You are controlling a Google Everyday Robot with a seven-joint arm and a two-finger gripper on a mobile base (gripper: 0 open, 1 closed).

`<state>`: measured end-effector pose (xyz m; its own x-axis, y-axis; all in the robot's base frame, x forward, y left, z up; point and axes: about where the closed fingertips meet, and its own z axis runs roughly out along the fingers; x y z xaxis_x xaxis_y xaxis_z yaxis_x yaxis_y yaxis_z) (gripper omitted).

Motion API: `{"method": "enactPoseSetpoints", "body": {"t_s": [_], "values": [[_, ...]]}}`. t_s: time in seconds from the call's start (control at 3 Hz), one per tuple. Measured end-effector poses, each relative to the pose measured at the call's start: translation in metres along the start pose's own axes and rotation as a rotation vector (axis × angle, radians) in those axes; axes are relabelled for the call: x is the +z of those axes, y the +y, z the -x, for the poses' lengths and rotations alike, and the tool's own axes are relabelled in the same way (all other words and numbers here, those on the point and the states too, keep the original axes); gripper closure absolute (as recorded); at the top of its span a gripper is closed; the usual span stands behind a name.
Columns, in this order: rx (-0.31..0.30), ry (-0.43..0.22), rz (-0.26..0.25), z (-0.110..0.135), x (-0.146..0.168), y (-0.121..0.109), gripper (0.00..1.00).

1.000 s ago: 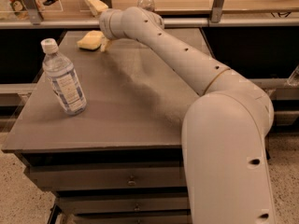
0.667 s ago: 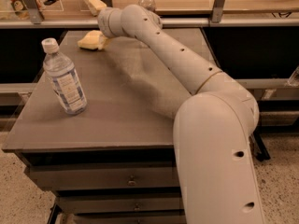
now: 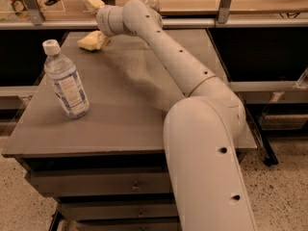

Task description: Move sponge near blue plastic bottle

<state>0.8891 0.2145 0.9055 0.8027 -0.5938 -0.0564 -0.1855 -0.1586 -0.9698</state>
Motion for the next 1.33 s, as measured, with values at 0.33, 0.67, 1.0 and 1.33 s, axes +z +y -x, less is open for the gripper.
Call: {"method": "enactPoseSetpoints", "body": {"t_s": [0.33,0.67,1.0,1.33], "values": [[-0.013,-0.036,0.029,0.002,0.002,0.003,0.16],[-0.032,-0.109,0.072,0.01,0.007,0.008,0.16],[-0.046,-0.185,0.154,0.021,0.0,0.015,0.16],[-0.064,-0.255,0.274,0.036,-0.012,0.033,0.14]]}}
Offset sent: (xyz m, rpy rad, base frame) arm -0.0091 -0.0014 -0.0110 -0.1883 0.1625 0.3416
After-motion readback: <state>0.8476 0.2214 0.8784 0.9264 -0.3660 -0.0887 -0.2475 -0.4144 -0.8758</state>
